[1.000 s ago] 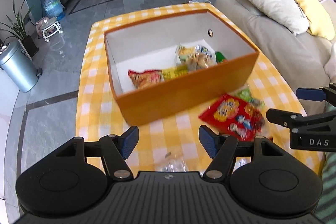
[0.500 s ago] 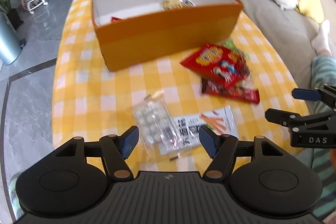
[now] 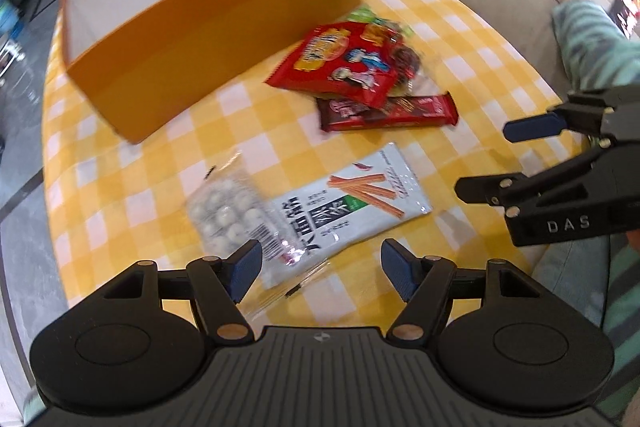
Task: Organize snacks
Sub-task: 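Grasp the clear candy bag with the left tool while the right tool grasps the white stick-snack pack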
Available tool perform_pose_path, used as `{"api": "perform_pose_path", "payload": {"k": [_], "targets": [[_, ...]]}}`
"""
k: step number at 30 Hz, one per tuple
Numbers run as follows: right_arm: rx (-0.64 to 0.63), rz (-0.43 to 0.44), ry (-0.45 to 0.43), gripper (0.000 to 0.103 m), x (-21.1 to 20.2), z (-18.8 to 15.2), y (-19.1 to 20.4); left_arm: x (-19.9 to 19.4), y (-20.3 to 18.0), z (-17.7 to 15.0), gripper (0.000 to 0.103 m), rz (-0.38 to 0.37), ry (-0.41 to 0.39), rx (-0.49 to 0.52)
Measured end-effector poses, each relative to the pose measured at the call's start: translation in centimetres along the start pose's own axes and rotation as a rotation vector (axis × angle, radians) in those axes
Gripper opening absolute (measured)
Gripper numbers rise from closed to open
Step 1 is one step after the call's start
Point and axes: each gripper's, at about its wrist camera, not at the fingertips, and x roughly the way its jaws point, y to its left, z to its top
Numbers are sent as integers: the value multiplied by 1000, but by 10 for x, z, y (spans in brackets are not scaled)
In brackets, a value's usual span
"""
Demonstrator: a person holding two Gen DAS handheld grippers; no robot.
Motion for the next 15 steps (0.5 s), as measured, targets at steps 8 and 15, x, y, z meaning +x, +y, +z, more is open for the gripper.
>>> {"api": "perform_pose_path", "payload": {"k": [8,15], "targets": [[-3,10,25,69,10,3,0,23,-9,4,82,61,34,81],[-124,40,66,69,23,2,23,34,0,3,82,144,69,35]]}}
